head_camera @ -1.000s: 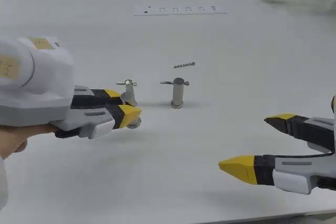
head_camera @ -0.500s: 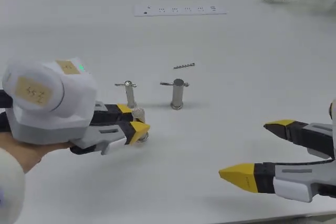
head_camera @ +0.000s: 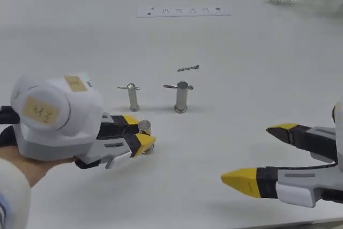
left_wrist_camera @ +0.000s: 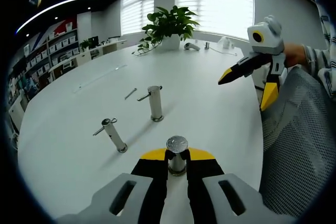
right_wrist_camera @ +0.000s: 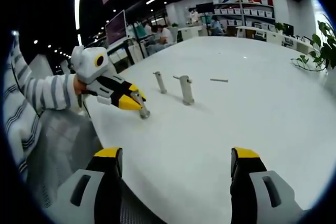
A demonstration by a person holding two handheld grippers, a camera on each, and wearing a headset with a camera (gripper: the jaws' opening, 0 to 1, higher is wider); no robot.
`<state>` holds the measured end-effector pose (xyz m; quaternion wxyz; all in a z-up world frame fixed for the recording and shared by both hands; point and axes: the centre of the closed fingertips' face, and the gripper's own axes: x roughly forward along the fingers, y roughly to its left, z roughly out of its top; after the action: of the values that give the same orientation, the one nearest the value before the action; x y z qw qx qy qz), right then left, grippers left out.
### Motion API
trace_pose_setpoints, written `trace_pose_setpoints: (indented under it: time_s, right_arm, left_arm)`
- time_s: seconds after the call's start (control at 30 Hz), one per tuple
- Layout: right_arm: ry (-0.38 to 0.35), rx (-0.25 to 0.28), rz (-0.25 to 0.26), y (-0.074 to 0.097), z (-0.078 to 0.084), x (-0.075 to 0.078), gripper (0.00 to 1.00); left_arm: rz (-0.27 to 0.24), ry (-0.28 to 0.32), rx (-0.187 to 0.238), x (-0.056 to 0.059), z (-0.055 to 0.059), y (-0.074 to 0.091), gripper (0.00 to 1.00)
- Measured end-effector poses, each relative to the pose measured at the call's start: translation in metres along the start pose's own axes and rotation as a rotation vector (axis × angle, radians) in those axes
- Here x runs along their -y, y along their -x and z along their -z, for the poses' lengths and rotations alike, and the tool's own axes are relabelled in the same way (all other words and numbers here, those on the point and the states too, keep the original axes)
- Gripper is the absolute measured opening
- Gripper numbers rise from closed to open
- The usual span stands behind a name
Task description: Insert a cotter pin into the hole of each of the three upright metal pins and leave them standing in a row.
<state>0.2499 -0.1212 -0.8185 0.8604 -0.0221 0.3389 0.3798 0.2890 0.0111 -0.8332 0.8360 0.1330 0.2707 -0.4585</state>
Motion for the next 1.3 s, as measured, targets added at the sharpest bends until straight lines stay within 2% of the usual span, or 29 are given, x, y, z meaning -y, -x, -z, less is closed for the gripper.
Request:
trace_pose_setpoints:
  time_s: [0.07,0.2,0.33,0.67,0.8,1.0,1.17,1.2,1.3]
  right_arm:
    - [-0.001,0.003,0.0,0.0,-0.001,0.0,0.86]
    - [0.001,-0.001,0.002,0.001,0.0,0.001,0.86]
    - [0.003,-0.007,0.002,0.0,0.001,0.002,0.86]
    - [0.008,-0.014,-0.007,-0.001,0.002,0.0,0.86]
    - [0.006,-0.016,-0.008,-0.001,0.003,0.0,0.86]
    - [0.006,-0.022,-0.013,-0.002,0.004,0.0,0.86]
    - [0.004,-0.025,-0.017,-0.002,0.004,-0.001,0.86]
    - [0.005,-0.027,-0.018,-0.002,0.004,-0.001,0.86]
    - [0.006,-0.029,-0.022,-0.002,0.004,-0.001,0.86]
  left_arm:
    - [-0.004,0.011,0.015,0.0,0.0,0.003,0.11]
    - [-0.005,0.002,0.018,0.0,0.0,0.002,0.11]
    - [-0.005,0.026,0.027,-0.001,0.0,0.002,0.11]
    - [0.006,0.028,0.041,0.0,-0.003,0.001,0.12]
    - [0.004,0.025,0.049,-0.002,-0.006,0.004,0.17]
    - [0.009,0.014,0.067,-0.003,-0.011,0.01,0.35]
    - [0.056,-0.01,0.087,0.005,-0.015,0.016,0.48]
    - [0.056,-0.031,0.084,0.006,-0.015,0.017,0.54]
    - [0.065,-0.036,0.067,0.009,-0.012,0.019,0.7]
